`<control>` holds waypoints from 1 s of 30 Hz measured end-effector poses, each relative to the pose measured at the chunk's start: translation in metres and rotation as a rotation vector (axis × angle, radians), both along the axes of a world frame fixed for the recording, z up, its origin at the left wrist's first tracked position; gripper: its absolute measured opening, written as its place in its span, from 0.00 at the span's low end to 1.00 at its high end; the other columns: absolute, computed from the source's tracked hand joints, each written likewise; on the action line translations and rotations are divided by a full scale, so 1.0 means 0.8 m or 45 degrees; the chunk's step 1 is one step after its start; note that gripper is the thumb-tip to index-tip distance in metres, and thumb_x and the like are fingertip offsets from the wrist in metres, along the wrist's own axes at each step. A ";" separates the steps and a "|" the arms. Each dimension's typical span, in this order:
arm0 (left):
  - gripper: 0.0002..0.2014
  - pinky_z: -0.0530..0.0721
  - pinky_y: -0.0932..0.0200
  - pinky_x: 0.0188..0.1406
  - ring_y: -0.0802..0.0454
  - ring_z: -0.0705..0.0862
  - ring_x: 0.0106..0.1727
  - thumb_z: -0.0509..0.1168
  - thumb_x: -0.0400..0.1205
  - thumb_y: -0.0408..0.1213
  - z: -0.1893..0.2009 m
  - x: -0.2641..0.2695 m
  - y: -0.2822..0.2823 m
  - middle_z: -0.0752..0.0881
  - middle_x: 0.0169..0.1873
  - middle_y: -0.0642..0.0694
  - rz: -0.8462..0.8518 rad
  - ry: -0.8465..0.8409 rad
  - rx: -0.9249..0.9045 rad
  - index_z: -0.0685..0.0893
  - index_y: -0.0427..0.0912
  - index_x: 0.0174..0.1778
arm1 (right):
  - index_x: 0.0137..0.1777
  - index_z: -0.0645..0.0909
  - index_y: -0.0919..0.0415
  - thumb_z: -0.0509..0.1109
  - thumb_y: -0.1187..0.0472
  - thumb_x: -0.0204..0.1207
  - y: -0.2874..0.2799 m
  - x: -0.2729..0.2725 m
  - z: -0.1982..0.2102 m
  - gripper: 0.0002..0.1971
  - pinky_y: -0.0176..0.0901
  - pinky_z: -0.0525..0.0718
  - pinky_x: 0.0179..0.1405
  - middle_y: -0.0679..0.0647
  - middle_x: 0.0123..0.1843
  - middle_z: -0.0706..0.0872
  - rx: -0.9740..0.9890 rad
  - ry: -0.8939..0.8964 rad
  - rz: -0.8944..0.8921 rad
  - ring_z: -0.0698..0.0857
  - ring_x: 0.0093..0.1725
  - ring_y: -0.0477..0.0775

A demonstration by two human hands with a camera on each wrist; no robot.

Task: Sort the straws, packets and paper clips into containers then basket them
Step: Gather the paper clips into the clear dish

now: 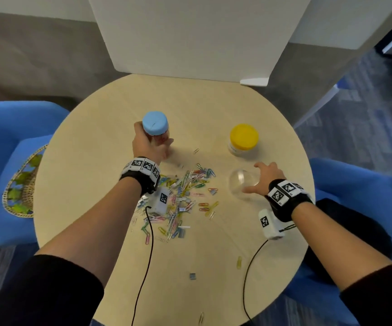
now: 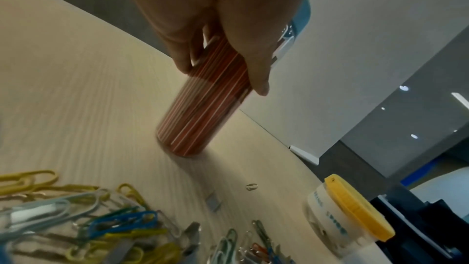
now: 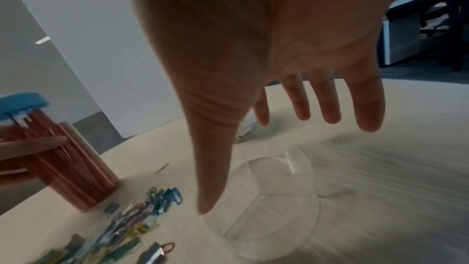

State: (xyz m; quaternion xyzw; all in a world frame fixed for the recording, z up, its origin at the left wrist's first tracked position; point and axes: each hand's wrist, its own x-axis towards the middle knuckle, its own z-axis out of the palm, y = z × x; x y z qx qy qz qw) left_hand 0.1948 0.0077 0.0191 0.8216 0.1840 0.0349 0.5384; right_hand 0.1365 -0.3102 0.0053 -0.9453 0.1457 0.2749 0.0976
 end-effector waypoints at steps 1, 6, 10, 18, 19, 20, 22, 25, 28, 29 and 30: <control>0.34 0.78 0.55 0.49 0.42 0.81 0.56 0.80 0.71 0.35 -0.002 0.001 0.001 0.82 0.59 0.39 -0.010 0.002 0.016 0.68 0.39 0.67 | 0.82 0.61 0.49 0.85 0.37 0.57 -0.002 0.002 -0.007 0.55 0.61 0.78 0.68 0.62 0.74 0.66 0.011 0.041 0.004 0.73 0.71 0.70; 0.37 0.79 0.53 0.49 0.41 0.81 0.57 0.79 0.71 0.34 -0.017 -0.002 0.010 0.81 0.56 0.42 -0.079 0.127 0.187 0.66 0.40 0.72 | 0.85 0.51 0.44 0.87 0.37 0.51 0.003 0.002 -0.037 0.65 0.63 0.77 0.70 0.61 0.77 0.60 0.061 0.052 0.123 0.71 0.73 0.72; 0.40 0.82 0.49 0.54 0.37 0.80 0.63 0.80 0.70 0.37 -0.035 -0.013 0.021 0.77 0.67 0.37 -0.102 0.643 0.366 0.66 0.36 0.73 | 0.83 0.55 0.47 0.86 0.41 0.56 0.011 -0.004 -0.049 0.59 0.62 0.78 0.67 0.60 0.76 0.63 0.040 0.015 0.169 0.72 0.72 0.72; 0.23 0.87 0.52 0.42 0.46 0.88 0.42 0.71 0.73 0.62 -0.028 -0.099 -0.022 0.88 0.43 0.43 -0.528 0.597 0.006 0.79 0.47 0.50 | 0.84 0.56 0.50 0.86 0.46 0.55 0.056 -0.040 0.002 0.58 0.57 0.78 0.68 0.56 0.75 0.68 0.272 -0.214 0.361 0.72 0.71 0.62; 0.26 0.90 0.47 0.44 0.46 0.89 0.42 0.71 0.73 0.64 -0.024 -0.111 -0.031 0.88 0.45 0.41 -0.584 0.617 -0.182 0.79 0.47 0.54 | 0.85 0.55 0.48 0.86 0.46 0.55 0.067 -0.051 0.013 0.60 0.56 0.78 0.68 0.54 0.75 0.69 0.364 -0.237 0.409 0.72 0.70 0.60; 0.27 0.91 0.43 0.46 0.46 0.89 0.42 0.70 0.74 0.64 -0.019 -0.121 -0.039 0.88 0.48 0.38 -0.629 0.644 -0.346 0.79 0.48 0.59 | 0.85 0.54 0.46 0.86 0.46 0.54 0.077 -0.064 0.023 0.61 0.55 0.78 0.67 0.53 0.74 0.70 0.441 -0.256 0.453 0.73 0.68 0.58; 0.25 0.91 0.41 0.46 0.44 0.89 0.43 0.69 0.79 0.57 -0.014 -0.143 -0.050 0.88 0.51 0.34 -0.692 0.641 -0.542 0.77 0.47 0.67 | 0.85 0.52 0.43 0.86 0.44 0.54 0.097 -0.088 0.039 0.62 0.50 0.79 0.65 0.50 0.71 0.72 0.558 -0.290 0.487 0.75 0.65 0.54; 0.20 0.88 0.34 0.47 0.35 0.90 0.47 0.68 0.83 0.43 -0.016 -0.171 -0.050 0.89 0.46 0.36 -0.746 0.558 -0.733 0.77 0.44 0.70 | 0.85 0.52 0.40 0.86 0.41 0.54 0.114 -0.122 0.049 0.62 0.44 0.77 0.63 0.46 0.69 0.72 0.677 -0.300 0.467 0.74 0.63 0.47; 0.18 0.89 0.44 0.38 0.33 0.90 0.45 0.66 0.85 0.37 -0.018 -0.190 -0.032 0.90 0.44 0.36 -0.763 0.502 -0.727 0.77 0.42 0.72 | 0.81 0.60 0.38 0.84 0.36 0.56 0.117 -0.148 0.043 0.54 0.37 0.80 0.55 0.41 0.65 0.74 0.781 -0.274 0.307 0.76 0.59 0.42; 0.19 0.89 0.48 0.35 0.34 0.91 0.44 0.67 0.85 0.38 -0.019 -0.193 -0.023 0.90 0.46 0.36 -0.756 0.476 -0.691 0.78 0.44 0.72 | 0.76 0.68 0.40 0.82 0.36 0.60 0.112 -0.155 0.038 0.44 0.37 0.81 0.52 0.42 0.61 0.77 0.786 -0.279 0.224 0.79 0.56 0.42; 0.19 0.89 0.49 0.35 0.35 0.91 0.44 0.68 0.84 0.40 -0.017 -0.197 -0.015 0.91 0.46 0.37 -0.736 0.455 -0.666 0.78 0.45 0.71 | 0.68 0.75 0.45 0.78 0.37 0.66 0.105 -0.162 0.031 0.31 0.39 0.82 0.48 0.44 0.56 0.80 0.733 -0.268 0.158 0.81 0.52 0.45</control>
